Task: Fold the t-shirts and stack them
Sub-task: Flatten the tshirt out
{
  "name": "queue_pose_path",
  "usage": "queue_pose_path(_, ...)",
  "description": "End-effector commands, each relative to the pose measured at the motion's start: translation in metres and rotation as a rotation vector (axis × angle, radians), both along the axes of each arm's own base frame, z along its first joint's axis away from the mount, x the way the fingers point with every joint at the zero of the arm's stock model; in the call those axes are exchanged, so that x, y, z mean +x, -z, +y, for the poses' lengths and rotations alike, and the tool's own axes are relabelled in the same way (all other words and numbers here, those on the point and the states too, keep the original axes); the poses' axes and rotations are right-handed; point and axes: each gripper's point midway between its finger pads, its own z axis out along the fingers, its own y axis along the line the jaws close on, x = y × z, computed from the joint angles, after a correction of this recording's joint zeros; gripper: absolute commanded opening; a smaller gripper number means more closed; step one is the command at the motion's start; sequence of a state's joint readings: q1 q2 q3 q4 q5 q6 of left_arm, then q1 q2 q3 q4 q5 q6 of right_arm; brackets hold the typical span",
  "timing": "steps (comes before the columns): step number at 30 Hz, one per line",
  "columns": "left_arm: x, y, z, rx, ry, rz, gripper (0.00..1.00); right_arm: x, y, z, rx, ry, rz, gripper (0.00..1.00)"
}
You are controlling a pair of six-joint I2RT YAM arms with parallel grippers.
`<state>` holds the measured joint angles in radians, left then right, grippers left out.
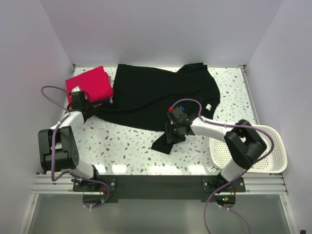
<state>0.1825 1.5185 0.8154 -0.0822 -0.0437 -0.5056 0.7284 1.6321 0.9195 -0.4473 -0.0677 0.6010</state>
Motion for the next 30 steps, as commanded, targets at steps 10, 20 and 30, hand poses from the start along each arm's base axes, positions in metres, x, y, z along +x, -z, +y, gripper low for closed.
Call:
queue_pose_path(10, 0.015, -0.014, 0.001, -0.012, 0.007, -0.066, 0.00, 0.000, -0.024, -0.027, -0.133, 0.019, -0.036, 0.00)
queue_pose_path(20, 0.016, -0.013, -0.008, -0.047, 0.043, -0.073, 0.00, 0.015, -0.099, -0.065, -0.315, 0.008, -0.156, 0.00)
queue_pose_path(30, 0.017, -0.008, -0.010, -0.059, 0.053, -0.061, 0.00, -0.006, -0.091, 0.036, -0.198, -0.239, -0.104, 0.04)
